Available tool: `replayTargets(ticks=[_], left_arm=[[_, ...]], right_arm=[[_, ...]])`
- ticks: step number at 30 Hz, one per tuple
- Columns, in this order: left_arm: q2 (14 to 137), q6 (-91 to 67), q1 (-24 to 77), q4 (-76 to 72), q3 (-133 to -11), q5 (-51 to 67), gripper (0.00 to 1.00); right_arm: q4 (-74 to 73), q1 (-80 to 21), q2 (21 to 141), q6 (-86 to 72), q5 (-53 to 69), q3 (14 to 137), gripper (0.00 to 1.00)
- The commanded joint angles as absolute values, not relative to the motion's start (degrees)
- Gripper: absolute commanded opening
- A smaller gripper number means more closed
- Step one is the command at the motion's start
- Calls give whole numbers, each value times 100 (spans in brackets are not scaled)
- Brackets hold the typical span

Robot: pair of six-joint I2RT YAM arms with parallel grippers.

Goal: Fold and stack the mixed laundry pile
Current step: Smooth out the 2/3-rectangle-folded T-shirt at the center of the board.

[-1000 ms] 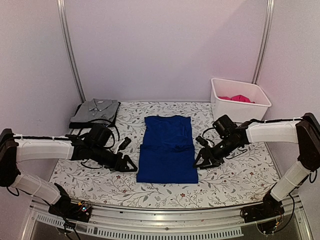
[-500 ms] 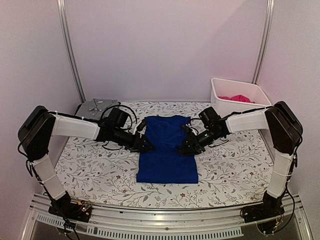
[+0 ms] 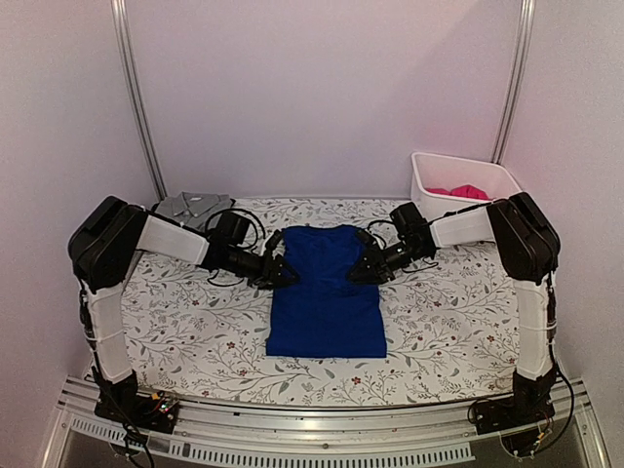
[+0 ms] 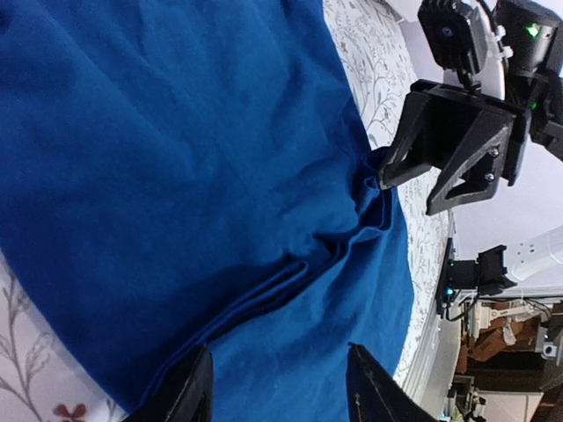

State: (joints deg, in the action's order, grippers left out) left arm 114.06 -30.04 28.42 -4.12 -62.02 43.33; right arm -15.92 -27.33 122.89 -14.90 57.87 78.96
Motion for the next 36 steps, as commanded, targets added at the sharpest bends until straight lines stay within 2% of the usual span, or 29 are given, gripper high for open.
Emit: replayTargets(ticks=[1, 9, 14, 17, 21, 23, 28, 36], left_arm=[[11878, -2988, 2623, -642, -6594, 4548, 51], [12467, -3045, 2464, -678, -6859, 4543, 50], [12279, -2944, 2390, -576, -6894, 4493, 53], [11904, -2676, 2384, -175, -7033, 4346, 62], [11217, -2450, 2352, 520, -6904, 4081, 81], [10925, -2329, 2330, 715, -6778, 4089, 85], [10244, -2033, 2324, 1462, -6499, 3890, 86], [8632, -2909, 2454, 1127, -4663, 3718, 79]], right_arm=[[-1202, -2613, 12880, -1544, 6068, 8125, 38], [-836, -2555, 13304, -1821, 6052, 8397, 38], [-1100, -2492, 13170, -1826, 6073, 8507, 39], [-1633, -2501, 12749, -1795, 6082, 8467, 42], [-2056, -2535, 12251, -1757, 5946, 8303, 48], [-2195, -2536, 12119, -1705, 5774, 8279, 50], [-2595, -2540, 11758, -1493, 5302, 8347, 50], [-1882, -2655, 10303, -2232, 4949, 6830, 52]])
